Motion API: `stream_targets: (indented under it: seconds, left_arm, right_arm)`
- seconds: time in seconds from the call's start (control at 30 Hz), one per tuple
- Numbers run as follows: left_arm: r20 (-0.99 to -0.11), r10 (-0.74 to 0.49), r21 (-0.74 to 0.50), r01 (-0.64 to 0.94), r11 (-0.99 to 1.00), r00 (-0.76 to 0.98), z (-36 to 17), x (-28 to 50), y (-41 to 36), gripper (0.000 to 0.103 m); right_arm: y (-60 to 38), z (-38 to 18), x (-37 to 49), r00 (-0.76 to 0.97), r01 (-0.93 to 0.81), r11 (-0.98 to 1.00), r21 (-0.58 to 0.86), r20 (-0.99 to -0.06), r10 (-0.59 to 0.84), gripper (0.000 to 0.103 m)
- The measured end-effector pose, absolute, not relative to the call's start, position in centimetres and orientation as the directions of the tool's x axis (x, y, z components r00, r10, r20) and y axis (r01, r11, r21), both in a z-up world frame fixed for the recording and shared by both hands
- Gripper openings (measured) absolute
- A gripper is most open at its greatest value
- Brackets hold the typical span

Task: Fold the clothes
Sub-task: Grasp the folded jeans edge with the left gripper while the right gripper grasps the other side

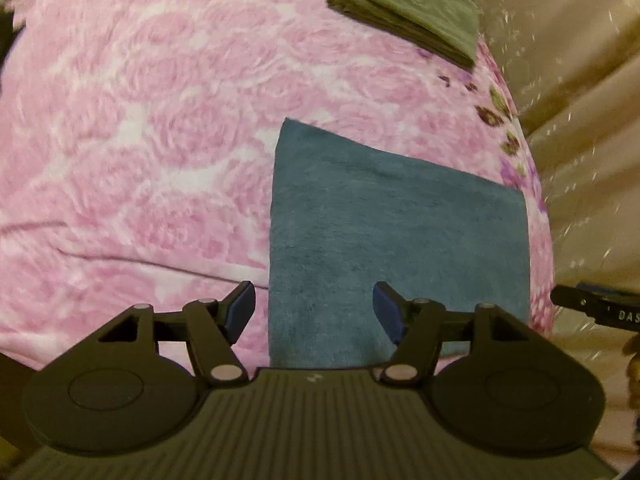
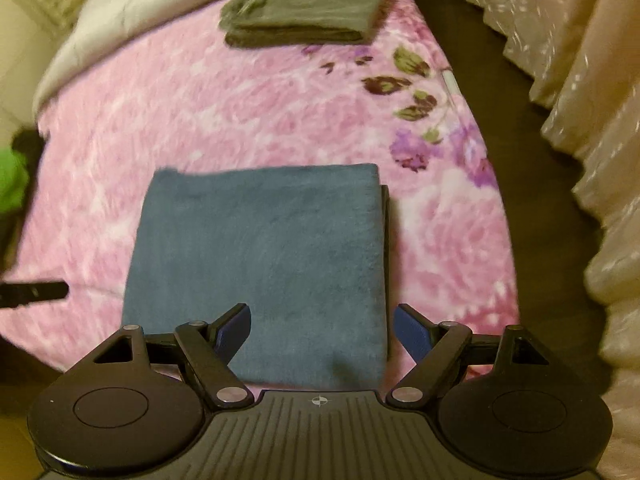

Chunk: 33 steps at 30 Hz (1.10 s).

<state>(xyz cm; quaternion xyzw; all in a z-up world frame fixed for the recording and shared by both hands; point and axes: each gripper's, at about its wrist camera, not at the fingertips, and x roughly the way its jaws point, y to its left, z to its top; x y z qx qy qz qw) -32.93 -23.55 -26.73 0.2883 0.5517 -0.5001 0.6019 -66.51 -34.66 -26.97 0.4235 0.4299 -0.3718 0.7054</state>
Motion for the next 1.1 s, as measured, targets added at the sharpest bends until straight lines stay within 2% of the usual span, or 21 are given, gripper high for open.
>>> stream_targets:
  seconds: [0.23, 0.4, 0.53, 0.77, 0.83, 0.93, 0.97, 1.0, 1.1]
  left_arm:
    - [-0.926, -0.306, -0.342, 0.832, 0.438, -0.219, -34.9, -27.9, -24.4, 0.061]
    - [-0.864, -0.372, -0.484, 0.762, 0.431, -0.338, -38.4, -26.0, -24.8, 0.061]
    - [-0.825, -0.389, -0.55, 0.738, 0.391, -0.41, -40.7, -25.6, -25.2, 0.058]
    - [-0.743, -0.437, -0.661, 0.66, 0.357, -0.507, -42.9, -25.4, -26.0, 0.056]
    - [-0.712, -0.447, -0.695, 0.635, 0.337, -0.542, -43.3, -25.7, -26.8, 0.052]
    - [-0.71, -0.429, -0.695, 0.653, 0.3, -0.559, -43.5, -26.5, -27.9, 0.052]
    - [-0.71, -0.423, -0.695, 0.658, 0.29, -0.563, -43.5, -26.5, -27.9, 0.049]
    - [-0.706, -0.419, -0.699, 0.655, 0.287, -0.571, -43.5, -26.3, -27.8, 0.04]
    - [-0.682, -0.408, -0.729, 0.609, 0.312, -0.607, -44.0, -25.0, -27.2, 0.031]
  right_arm:
    - [-36.9, -32.1, -69.0, 0.425, 0.889, 0.258, 0.378, -0.891, -0.16, 0.081]
    - [-38.2, -35.3, -70.0, 0.511, 0.851, 0.226, 0.473, -0.846, -0.152, 0.081]
    - [-39.0, -38.0, -70.8, 0.604, 0.793, 0.186, 0.58, -0.787, -0.123, 0.081]
    - [-40.0, -39.7, -71.7, 0.683, 0.727, 0.176, 0.664, -0.725, -0.088, 0.081]
    - [-40.2, -40.2, -71.6, 0.708, 0.704, 0.163, 0.691, -0.7, -0.092, 0.08]
    - [-40.9, -40.9, -70.4, 0.737, 0.674, 0.149, 0.723, -0.67, -0.087, 0.08]
    - [-41.0, -40.9, -69.8, 0.736, 0.675, 0.163, 0.72, -0.672, -0.078, 0.076]
    - [-41.0, -40.8, -69.5, 0.728, 0.683, 0.172, 0.71, -0.682, -0.077, 0.07]
    - [-40.5, -40.8, -70.0, 0.731, 0.681, 0.148, 0.717, -0.676, -0.087, 0.054]
